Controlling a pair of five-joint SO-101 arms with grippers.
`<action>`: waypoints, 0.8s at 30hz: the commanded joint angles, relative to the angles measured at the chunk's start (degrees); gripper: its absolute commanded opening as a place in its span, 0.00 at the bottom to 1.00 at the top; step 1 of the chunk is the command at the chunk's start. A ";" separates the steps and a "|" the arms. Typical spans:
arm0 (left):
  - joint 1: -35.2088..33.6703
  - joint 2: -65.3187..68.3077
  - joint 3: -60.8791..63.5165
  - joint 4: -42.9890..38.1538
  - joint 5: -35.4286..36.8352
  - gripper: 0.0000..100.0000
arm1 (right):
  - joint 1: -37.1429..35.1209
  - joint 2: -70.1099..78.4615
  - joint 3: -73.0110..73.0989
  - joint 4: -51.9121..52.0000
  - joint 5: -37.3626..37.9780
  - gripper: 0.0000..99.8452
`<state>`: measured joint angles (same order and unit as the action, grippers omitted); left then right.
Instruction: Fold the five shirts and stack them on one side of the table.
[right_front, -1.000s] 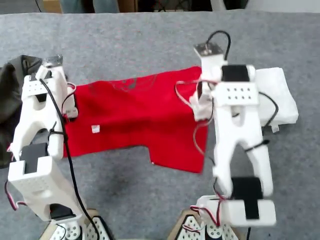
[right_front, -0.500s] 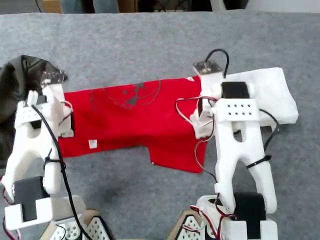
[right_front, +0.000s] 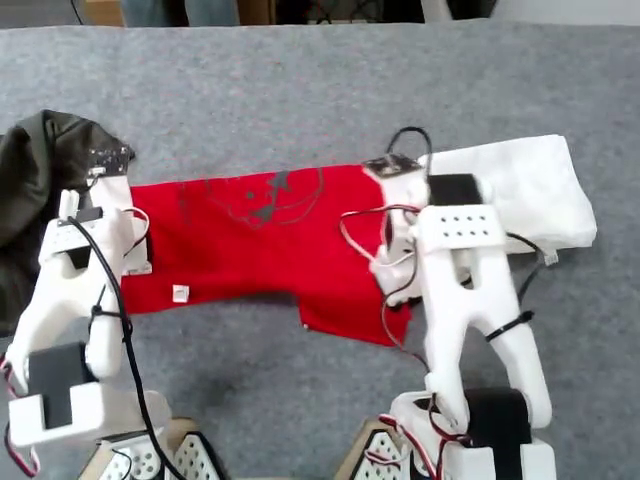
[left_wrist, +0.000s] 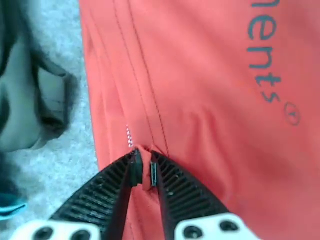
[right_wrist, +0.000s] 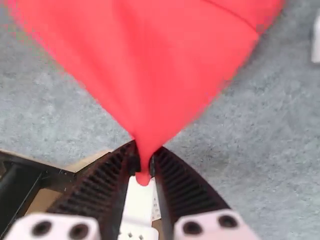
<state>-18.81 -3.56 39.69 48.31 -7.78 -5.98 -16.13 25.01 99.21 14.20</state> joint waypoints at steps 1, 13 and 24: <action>-0.48 1.85 -0.40 -0.79 0.88 0.03 | -1.93 -1.63 -3.21 0.79 -0.18 0.01; -0.92 2.02 -0.40 -0.79 -0.44 0.03 | -1.67 -1.54 5.85 -4.13 0.35 0.01; -1.80 2.02 -0.48 -0.79 -1.14 0.03 | -2.46 -1.36 -5.85 0.79 -0.26 0.01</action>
<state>-19.60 -1.89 39.43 48.13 -8.31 -7.21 -16.13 22.11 99.47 14.20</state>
